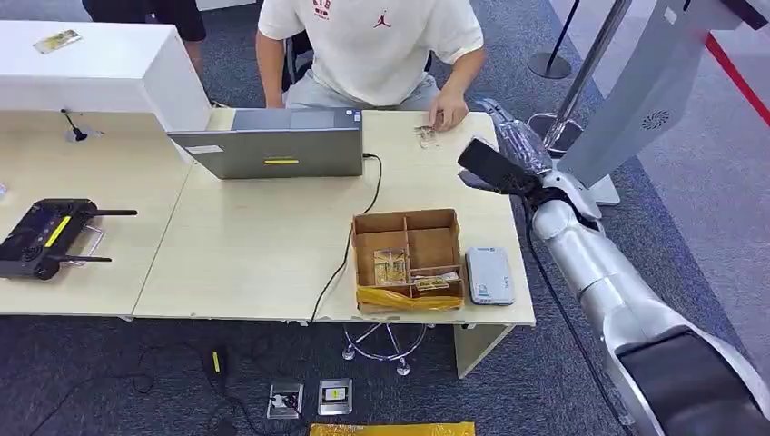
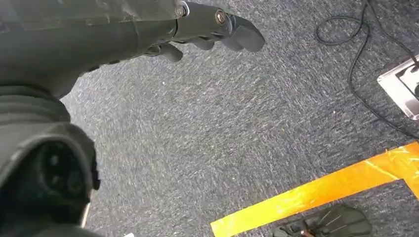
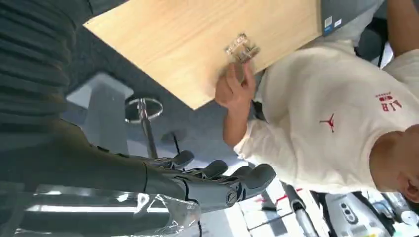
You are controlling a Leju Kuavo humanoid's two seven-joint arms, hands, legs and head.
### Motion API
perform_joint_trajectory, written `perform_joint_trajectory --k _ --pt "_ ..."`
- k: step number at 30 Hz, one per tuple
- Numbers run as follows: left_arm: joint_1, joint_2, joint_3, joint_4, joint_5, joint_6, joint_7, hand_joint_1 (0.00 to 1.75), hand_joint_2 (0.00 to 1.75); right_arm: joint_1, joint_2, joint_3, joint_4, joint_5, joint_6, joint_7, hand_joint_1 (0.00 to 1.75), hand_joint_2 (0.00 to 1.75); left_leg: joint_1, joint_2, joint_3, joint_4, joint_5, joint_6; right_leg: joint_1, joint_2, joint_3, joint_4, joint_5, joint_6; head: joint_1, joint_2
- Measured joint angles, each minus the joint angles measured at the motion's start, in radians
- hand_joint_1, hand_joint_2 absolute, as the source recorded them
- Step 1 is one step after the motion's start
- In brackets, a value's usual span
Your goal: Pass the card to the sensor for recognition and then transmit it.
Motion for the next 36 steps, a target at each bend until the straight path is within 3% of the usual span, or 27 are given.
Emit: perform_joint_trajectory --k 9,16,22,29,36 --pt "0.013 0.011 0.000 0.000 0.015 0.002 -0.009 0.00 0.00 0.152 -0.079 -0.035 -0.228 -0.175 0.149 0.090 0.00 1.75 0.000 0.000 0.001 0.000 0.000 0.000 0.000 0.000 0.000 0.000 0.000 0.000 -0.001 0.000" --pt "0.018 0.021 0.000 0.000 0.016 0.005 -0.014 0.00 0.00 0.309 -0.167 -0.076 -0.436 -0.279 0.278 0.198 0.00 1.75 0.000 0.000 0.001 0.000 -0.001 0.000 0.000 0.000 0.000 -0.001 0.000 0.000 -0.001 0.000" --pt "0.017 0.034 0.000 0.000 0.024 0.007 -0.021 0.00 0.00 0.444 -0.238 -0.123 -0.587 -0.301 0.392 0.224 0.00 1.75 0.000 0.002 0.000 0.000 -0.001 0.001 0.000 0.001 0.000 -0.001 0.000 0.000 -0.001 0.000" --pt "0.021 0.044 0.001 0.000 0.039 0.008 -0.021 0.00 0.00 0.551 -0.278 -0.140 -0.732 -0.301 0.446 0.290 0.00 1.75 0.000 0.002 0.000 0.000 -0.001 0.001 0.000 0.001 0.000 -0.001 0.000 0.000 -0.001 0.000" --pt "0.022 0.047 0.001 0.001 0.038 0.005 -0.021 0.00 0.00 0.585 -0.299 -0.141 -0.811 -0.279 0.462 0.323 0.00 1.75 0.000 0.001 0.000 0.000 -0.001 0.001 0.000 0.001 0.000 -0.001 0.000 0.000 -0.001 0.000"
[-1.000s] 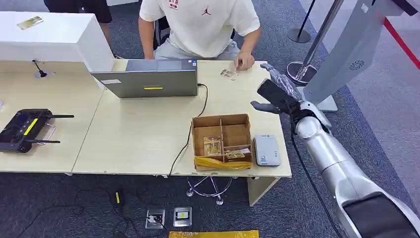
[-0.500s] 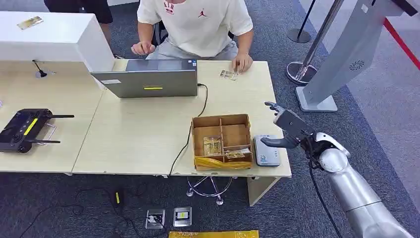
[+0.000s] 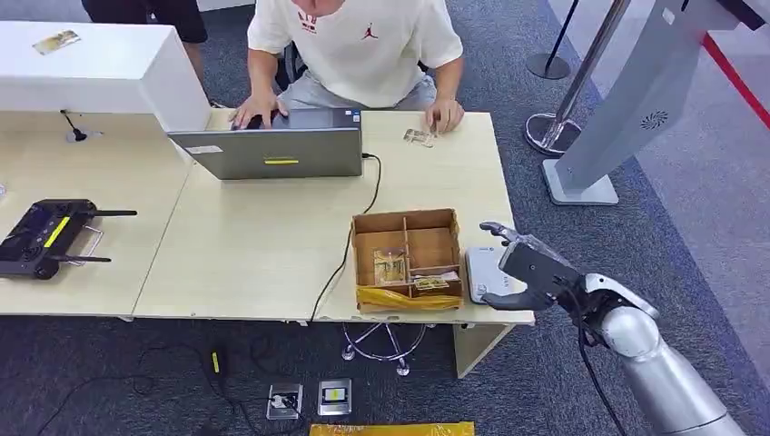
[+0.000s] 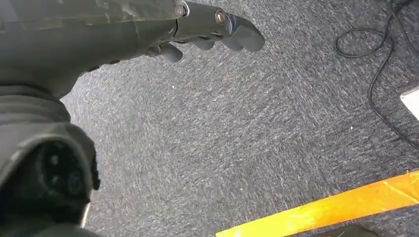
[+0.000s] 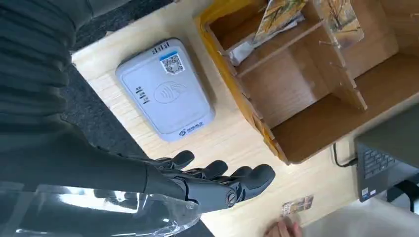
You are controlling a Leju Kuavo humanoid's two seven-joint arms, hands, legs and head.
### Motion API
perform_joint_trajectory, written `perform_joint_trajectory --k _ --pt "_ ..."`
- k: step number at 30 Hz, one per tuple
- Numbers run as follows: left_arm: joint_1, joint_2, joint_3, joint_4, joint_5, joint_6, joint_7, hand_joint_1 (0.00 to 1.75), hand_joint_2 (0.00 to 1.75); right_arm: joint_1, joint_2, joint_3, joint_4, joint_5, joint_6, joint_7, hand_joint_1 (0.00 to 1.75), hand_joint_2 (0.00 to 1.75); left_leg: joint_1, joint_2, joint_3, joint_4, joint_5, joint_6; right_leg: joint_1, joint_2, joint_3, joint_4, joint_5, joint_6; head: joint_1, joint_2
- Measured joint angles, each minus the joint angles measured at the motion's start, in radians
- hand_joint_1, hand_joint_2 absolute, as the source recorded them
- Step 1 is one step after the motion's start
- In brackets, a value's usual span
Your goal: Pass the card to the sensor for recognition and then transmit it.
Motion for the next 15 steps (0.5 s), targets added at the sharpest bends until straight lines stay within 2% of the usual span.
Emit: perform_joint_trajectory --k 3,10,15 --pt "0.000 0.001 0.000 0.000 -0.001 0.000 0.000 0.00 0.00 0.008 -0.011 0.003 -0.030 0.064 -0.015 0.023 0.00 1.75 0.000 0.000 0.000 0.000 0.000 0.000 0.000 0.000 0.000 0.000 0.000 0.000 0.000 0.000" --pt "-0.001 0.000 0.000 0.000 0.000 0.003 0.000 0.00 0.00 0.022 -0.019 0.039 -0.079 0.381 -0.142 0.054 0.00 1.75 0.000 0.000 0.000 0.000 0.000 0.000 0.000 0.000 0.000 0.000 0.000 0.000 0.000 0.000" --pt "-0.001 0.000 0.000 0.000 -0.002 0.003 0.004 0.00 0.00 0.036 -0.010 0.095 -0.084 0.513 -0.216 0.065 0.00 1.75 0.000 0.000 0.000 0.000 0.000 0.000 0.000 0.000 0.000 0.000 0.000 0.000 0.000 0.000"
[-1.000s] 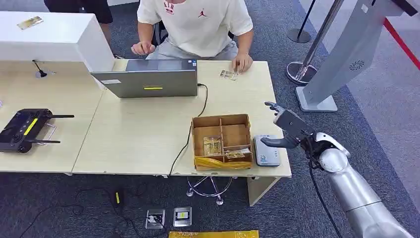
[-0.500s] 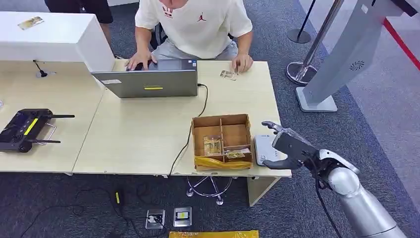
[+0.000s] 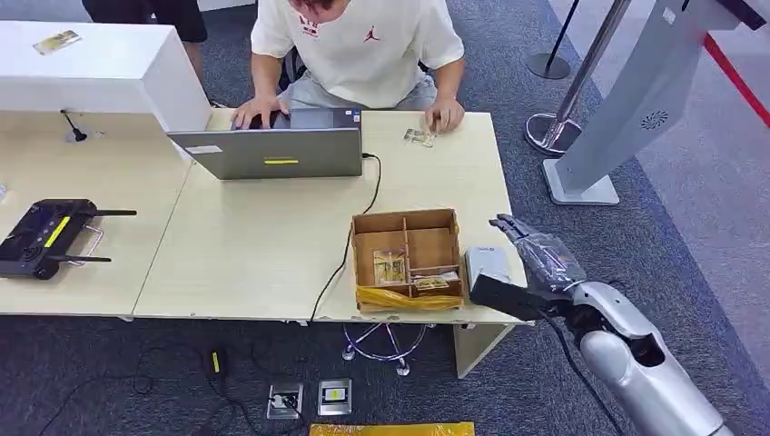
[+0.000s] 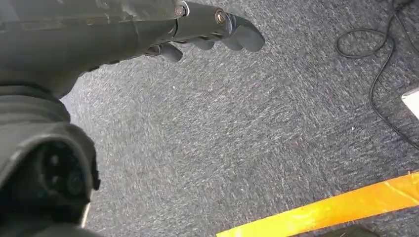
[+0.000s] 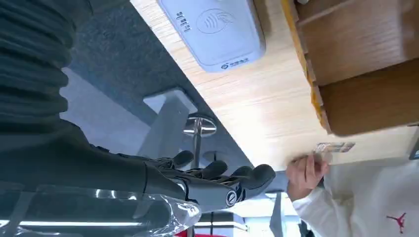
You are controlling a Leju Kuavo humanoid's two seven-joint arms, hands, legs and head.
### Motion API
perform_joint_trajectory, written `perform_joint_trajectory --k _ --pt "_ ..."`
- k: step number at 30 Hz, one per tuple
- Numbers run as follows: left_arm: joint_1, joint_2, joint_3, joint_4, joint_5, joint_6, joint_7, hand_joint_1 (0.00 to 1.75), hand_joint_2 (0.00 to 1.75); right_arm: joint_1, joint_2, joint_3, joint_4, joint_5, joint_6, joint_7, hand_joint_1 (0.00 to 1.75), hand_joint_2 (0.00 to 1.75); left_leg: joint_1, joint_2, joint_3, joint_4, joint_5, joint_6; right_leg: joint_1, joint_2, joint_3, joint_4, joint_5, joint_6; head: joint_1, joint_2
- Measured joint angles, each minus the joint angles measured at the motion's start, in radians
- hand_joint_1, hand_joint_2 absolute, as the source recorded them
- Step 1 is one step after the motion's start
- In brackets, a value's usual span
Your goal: Pass the card to the sensor for recognition and then transmit it.
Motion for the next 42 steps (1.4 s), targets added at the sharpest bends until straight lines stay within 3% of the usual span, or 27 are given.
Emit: perform_joint_trajectory --k 12,19,29,42 --pt "0.002 0.000 0.000 0.000 0.006 0.013 0.002 0.00 0.00 0.032 0.028 0.111 0.005 0.124 -0.047 -0.006 0.00 1.75 0.000 0.000 0.000 0.000 0.000 0.000 0.000 0.000 0.000 0.000 0.000 0.000 0.000 0.000" --pt "0.004 -0.003 0.000 0.000 0.005 0.018 0.003 0.00 0.00 0.038 0.045 0.155 0.009 0.222 -0.184 -0.001 0.00 1.75 0.000 0.000 0.000 0.000 0.000 0.000 0.000 0.000 0.000 0.000 0.000 0.000 0.000 0.000" --pt "0.001 -0.006 -0.001 0.000 -0.008 0.020 0.003 0.00 0.00 0.031 0.143 0.194 0.119 0.284 -0.365 -0.041 0.00 1.75 0.000 0.000 0.000 0.000 0.000 0.000 0.000 0.000 0.000 0.000 0.000 0.000 0.000 0.000" --pt "0.000 -0.007 -0.002 0.000 -0.011 0.014 0.006 0.00 0.00 0.028 0.213 0.215 0.237 0.286 -0.399 -0.052 0.00 1.75 0.000 0.000 0.000 0.000 0.000 0.000 0.000 0.000 0.000 0.000 0.000 0.000 0.000 0.000"
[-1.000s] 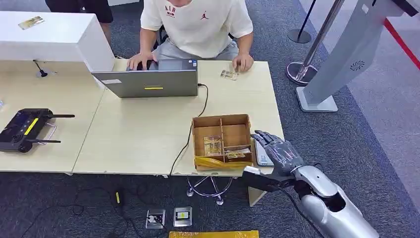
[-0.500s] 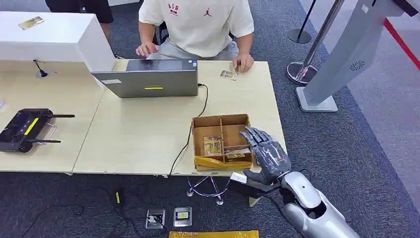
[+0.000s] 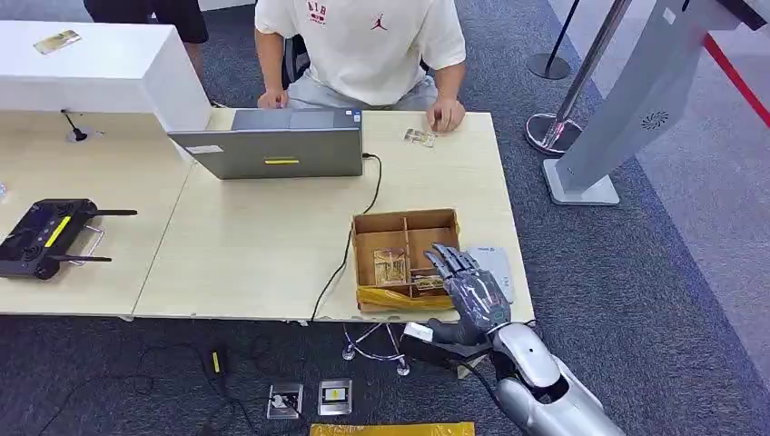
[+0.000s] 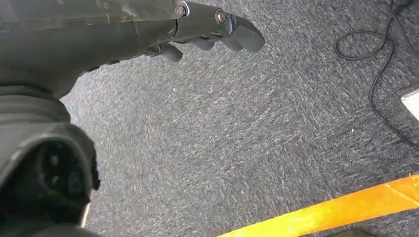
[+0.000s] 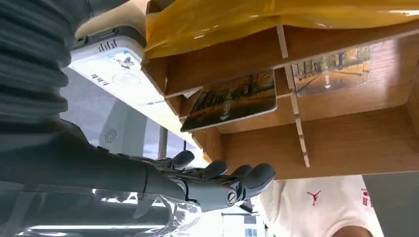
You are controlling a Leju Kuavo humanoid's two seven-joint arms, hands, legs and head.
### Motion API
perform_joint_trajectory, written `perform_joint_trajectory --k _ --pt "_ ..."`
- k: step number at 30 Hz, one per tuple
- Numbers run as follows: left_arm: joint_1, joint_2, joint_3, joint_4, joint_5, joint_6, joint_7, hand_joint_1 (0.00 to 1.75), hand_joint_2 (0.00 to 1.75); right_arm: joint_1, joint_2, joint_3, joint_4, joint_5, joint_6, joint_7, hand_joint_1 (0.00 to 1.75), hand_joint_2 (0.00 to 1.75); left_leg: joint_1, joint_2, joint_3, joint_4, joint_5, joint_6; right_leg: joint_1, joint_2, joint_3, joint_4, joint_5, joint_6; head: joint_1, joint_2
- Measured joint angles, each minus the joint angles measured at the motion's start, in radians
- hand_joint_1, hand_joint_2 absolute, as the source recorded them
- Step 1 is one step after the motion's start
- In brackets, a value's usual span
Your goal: Pass the card to the sensor for recognition and then transmit it.
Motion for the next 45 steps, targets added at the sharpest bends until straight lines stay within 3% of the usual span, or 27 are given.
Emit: perform_joint_trajectory --k 18,45 --pt "0.001 -0.006 0.000 0.000 0.001 0.007 0.000 0.00 0.00 -0.007 0.009 0.001 0.079 -0.027 -0.069 -0.007 0.00 1.75 0.000 0.000 0.000 0.000 0.000 0.000 0.000 0.000 0.000 0.000 0.000 0.000 0.000 0.000" --pt "-0.008 -0.012 0.000 0.000 -0.009 0.006 0.002 0.00 0.00 -0.041 0.042 0.000 0.108 -0.035 -0.092 -0.048 0.00 1.75 0.000 0.000 0.000 0.000 0.000 0.000 0.000 0.000 0.000 0.000 0.000 0.000 0.000 0.000"
